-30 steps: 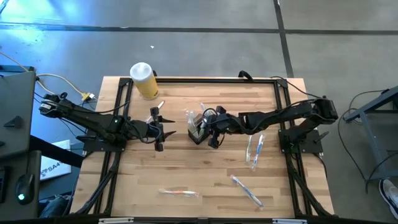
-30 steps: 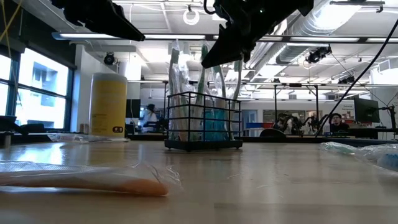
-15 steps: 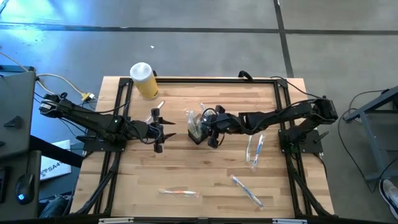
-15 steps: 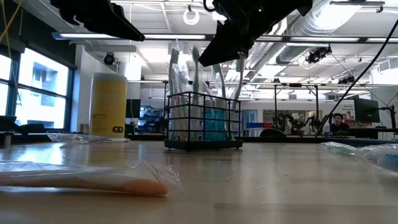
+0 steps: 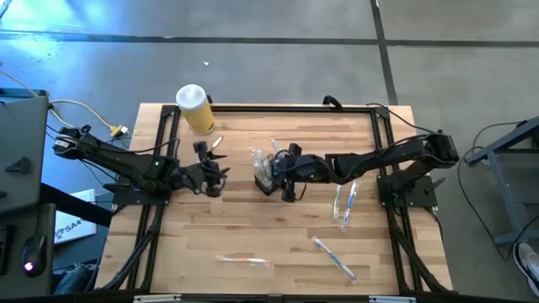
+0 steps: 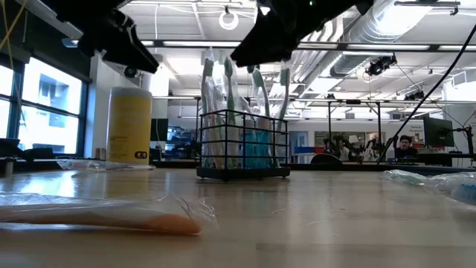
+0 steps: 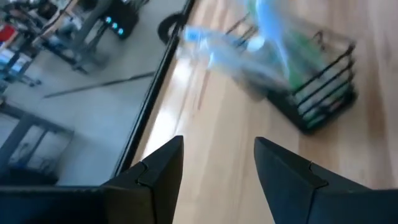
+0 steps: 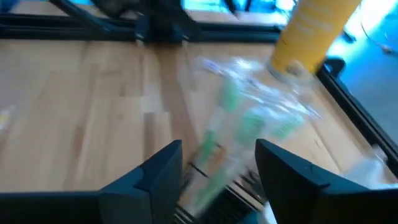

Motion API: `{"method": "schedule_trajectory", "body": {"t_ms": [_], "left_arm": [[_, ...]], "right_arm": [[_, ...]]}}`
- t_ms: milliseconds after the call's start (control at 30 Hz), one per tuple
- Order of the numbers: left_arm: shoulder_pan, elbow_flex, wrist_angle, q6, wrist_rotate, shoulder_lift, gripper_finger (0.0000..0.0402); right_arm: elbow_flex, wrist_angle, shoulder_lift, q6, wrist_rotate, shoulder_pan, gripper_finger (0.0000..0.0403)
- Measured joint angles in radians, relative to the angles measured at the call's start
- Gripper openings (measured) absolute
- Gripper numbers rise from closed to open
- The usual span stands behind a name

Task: Pick & Place toothbrushing station
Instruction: Put the purple toothbrush into the wire organizer

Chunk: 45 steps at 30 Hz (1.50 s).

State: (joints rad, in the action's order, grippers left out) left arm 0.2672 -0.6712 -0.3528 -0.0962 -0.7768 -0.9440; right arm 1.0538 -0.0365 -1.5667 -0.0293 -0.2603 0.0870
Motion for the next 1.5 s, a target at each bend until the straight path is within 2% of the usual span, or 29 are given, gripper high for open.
{"method": "schedule_trajectory", "body": {"t_ms": [100,167,300,533,633,800,933,1333,1500], "left_arm": [[-0.006,0.0,-0.05,0.037,-0.004,0.0,0.0189],[-0.03,0.0,-0.088,0.075,0.031,0.0,0.0189],[-0.128,0.0,-0.194,0.194,0.165,0.0,0.0189],[-0.383,0.0,-0.378,0.406,0.396,0.0,0.0189],[-0.493,0.0,-0.401,0.42,0.488,-0.001,0.0189],[-0.646,0.0,-0.426,0.444,0.519,-0.025,0.0189],[-0.737,0.0,-0.439,0.434,0.632,-0.071,0.0189],[-0.861,0.0,-0.429,0.375,0.612,-0.3,0.0189],[-0.879,0.0,-0.411,0.341,0.635,-0.4,0.0189]], "right_arm": [[0.0,-0.01,0.014,0.029,0.001,0.018,0.0188],[0.0,-0.017,0.021,0.055,-0.002,0.037,0.0184],[0.0,-0.033,0.035,0.085,0.001,0.074,0.018],[0.0,-0.035,0.034,0.087,0.004,0.127,0.018],[0.0,-0.03,0.034,0.087,0.003,0.132,0.018],[0.0,-0.024,0.034,0.087,0.002,0.136,0.018],[0.0,-0.014,0.034,0.082,0.002,0.135,0.018],[0.0,0.003,0.034,0.077,0.007,0.135,0.018],[0.0,0.002,0.026,0.075,0.008,0.135,0.018]]}}
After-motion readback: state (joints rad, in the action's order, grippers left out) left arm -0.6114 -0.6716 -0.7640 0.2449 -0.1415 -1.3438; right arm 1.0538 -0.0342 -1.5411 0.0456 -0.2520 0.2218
